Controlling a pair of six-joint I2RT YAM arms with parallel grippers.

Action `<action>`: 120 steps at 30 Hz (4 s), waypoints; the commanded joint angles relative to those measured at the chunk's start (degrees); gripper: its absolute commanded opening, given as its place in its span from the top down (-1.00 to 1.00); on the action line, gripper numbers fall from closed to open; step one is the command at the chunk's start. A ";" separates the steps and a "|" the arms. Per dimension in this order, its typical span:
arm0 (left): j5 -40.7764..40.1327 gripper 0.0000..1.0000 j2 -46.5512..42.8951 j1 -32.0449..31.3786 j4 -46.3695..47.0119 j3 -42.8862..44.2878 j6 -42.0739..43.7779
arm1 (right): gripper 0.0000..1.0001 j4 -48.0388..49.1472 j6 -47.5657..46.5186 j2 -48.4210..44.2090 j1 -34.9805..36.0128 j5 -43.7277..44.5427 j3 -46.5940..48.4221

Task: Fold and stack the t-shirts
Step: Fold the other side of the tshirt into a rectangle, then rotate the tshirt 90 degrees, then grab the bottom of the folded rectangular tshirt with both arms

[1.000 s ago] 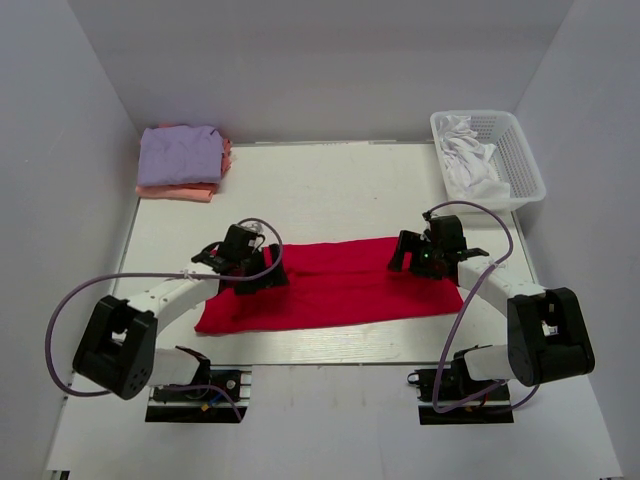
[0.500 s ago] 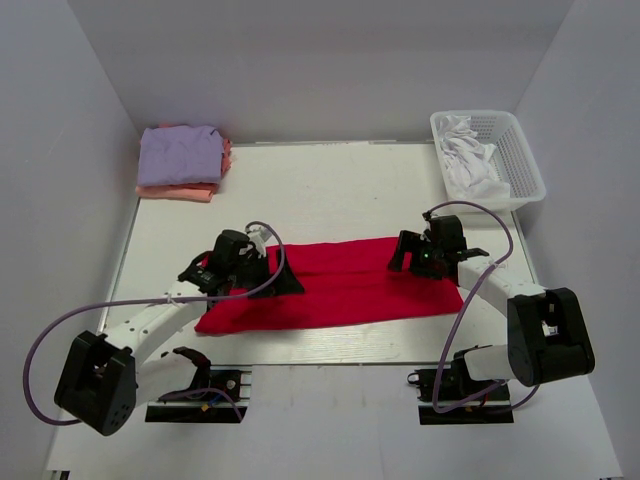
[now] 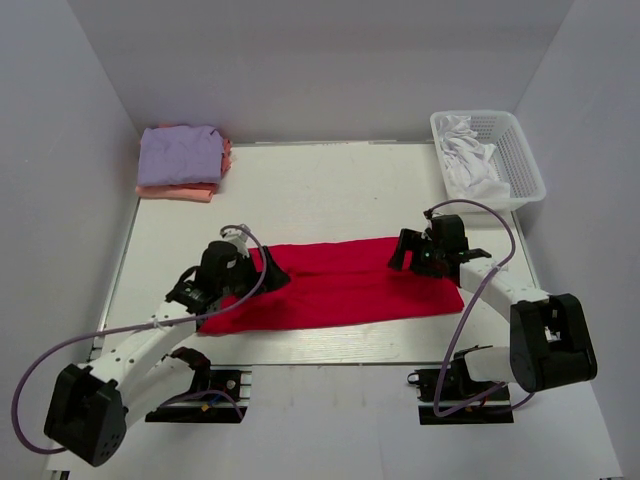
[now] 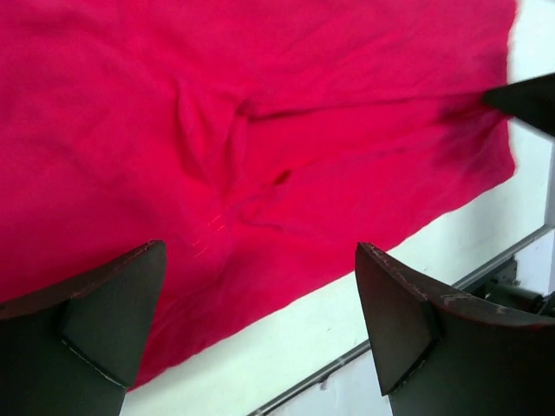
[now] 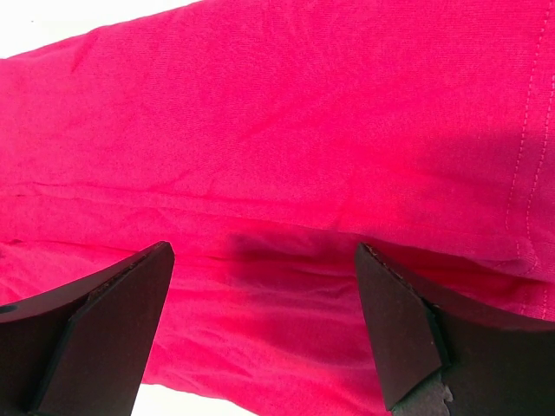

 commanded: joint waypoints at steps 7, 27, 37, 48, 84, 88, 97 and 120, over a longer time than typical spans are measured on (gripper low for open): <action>3.85 -1.00 9.23 -0.02 10.15 -10.38 -4.37 | -0.81 -1.13 -0.12 -2.40 -0.11 0.91 0.31; -18.38 -1.00 2.53 0.07 -19.46 11.67 -11.47 | -0.81 -5.34 -0.20 -0.21 0.06 3.99 9.97; -22.43 -1.00 24.69 1.12 -22.54 13.79 -19.74 | -0.81 -8.85 3.40 11.29 -0.20 11.72 15.69; -23.05 -1.00 56.20 2.79 -25.80 35.98 -12.64 | -0.81 -10.80 7.97 9.56 0.94 14.20 7.27; -9.33 -1.00 104.33 3.31 -3.65 108.35 4.34 | -0.81 -1.56 -1.70 8.68 52.80 -7.80 12.79; -11.54 -1.00 99.42 3.94 -4.18 108.97 4.85 | -0.81 -3.32 0.06 3.41 52.89 -1.91 12.97; -13.47 -1.00 74.21 3.94 -10.06 104.94 10.48 | -0.81 2.82 8.58 -3.89 52.71 7.76 4.63; 9.79 -1.00 1.06 -1.24 -19.92 2.73 -5.06 | -0.81 -10.18 27.66 -23.58 51.04 16.83 -13.39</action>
